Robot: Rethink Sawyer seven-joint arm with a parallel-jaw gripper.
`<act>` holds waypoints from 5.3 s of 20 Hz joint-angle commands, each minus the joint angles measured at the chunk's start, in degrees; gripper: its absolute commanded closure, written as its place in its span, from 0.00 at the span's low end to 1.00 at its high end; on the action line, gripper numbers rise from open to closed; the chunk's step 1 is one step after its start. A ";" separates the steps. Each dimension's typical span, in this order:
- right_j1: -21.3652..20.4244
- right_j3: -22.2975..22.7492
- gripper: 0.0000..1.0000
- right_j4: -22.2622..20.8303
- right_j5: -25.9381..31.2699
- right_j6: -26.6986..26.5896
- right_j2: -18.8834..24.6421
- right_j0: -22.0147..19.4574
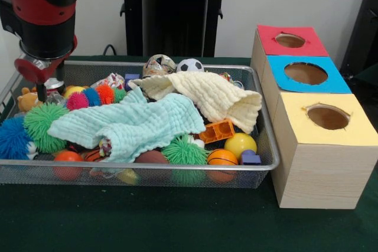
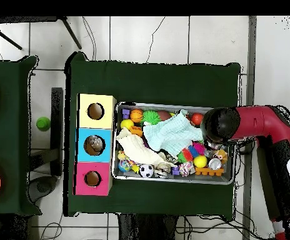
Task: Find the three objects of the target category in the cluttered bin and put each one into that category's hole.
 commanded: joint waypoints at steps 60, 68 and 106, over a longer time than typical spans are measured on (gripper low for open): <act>10.30 -4.61 1.00 -3.47 5.75 -16.01 -5.28 0.78; 6.63 -2.42 1.00 -0.28 6.68 -18.28 -3.50 -0.93; -21.75 15.75 1.00 23.87 13.09 0.72 -2.42 8.59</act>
